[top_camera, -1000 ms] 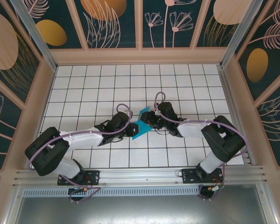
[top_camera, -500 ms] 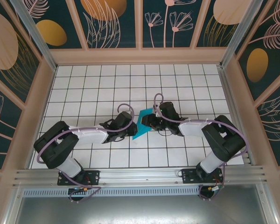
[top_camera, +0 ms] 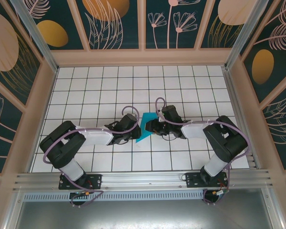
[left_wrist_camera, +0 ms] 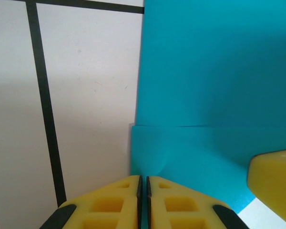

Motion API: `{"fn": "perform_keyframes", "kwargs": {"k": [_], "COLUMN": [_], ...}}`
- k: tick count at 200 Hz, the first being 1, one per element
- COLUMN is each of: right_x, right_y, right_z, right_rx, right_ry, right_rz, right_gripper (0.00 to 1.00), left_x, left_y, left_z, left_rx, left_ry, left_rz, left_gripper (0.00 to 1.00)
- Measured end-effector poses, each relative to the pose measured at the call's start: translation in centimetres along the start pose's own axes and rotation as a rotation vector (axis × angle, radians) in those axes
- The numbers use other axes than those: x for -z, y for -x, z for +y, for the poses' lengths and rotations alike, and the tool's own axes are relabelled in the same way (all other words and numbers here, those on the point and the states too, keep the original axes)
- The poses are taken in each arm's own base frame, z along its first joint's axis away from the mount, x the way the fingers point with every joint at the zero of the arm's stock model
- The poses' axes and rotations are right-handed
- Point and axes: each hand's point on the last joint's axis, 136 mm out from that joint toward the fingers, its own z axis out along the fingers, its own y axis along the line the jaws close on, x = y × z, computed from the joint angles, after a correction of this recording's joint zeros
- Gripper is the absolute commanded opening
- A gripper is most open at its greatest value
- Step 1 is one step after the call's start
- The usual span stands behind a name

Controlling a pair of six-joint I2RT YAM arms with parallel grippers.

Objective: Fold a paper plane with a square sheet of paper (pick it up from the middle)
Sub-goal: Fourth fold the wing at the center of the table.

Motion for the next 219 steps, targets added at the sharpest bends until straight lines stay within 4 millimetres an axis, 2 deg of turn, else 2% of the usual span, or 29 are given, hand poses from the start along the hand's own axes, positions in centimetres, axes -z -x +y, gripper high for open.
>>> {"fn": "perform_keyframes", "kwargs": {"k": [30,76,104,133,152,179,219], "right_x": [0.0,-0.1,-0.1,-0.1,-0.1,-0.1,-0.1], "right_y": [-0.2,-0.1,0.0,0.0,0.0,0.1,0.2], "right_z": [-0.2,-0.3,-0.3,-0.4,-0.4,-0.3,-0.1], "right_rx": [-0.006,-0.017,-0.032,-0.058,-0.07,-0.082,-0.087], "right_ry": [-0.006,-0.024,-0.033,-0.035,-0.035,-0.035,-0.035], "right_rz": [0.008,0.018,0.017,0.016,0.016,0.017,0.017], "right_gripper": [0.32,0.16,0.11,0.1,0.1,0.08,0.11], "left_x": [-0.2,-0.3,-0.1,1.5,2.4,2.3,1.8], "left_y": [-0.3,-0.2,0.1,0.6,0.5,-0.8,-1.6], "left_z": [0.0,-0.2,-0.4,-1.2,-2.5,-3.5,-2.9], "left_rx": [-0.002,-0.011,-0.024,-0.05,-0.094,-0.162,-0.207], "left_ry": [-0.003,-0.007,-0.016,-0.051,-0.077,-0.07,-0.012], "left_rz": [0.014,0.013,0.003,-0.037,-0.062,-0.064,-0.077], "left_gripper": [0.13,0.17,0.31,0.38,0.4,0.41,0.43]}}
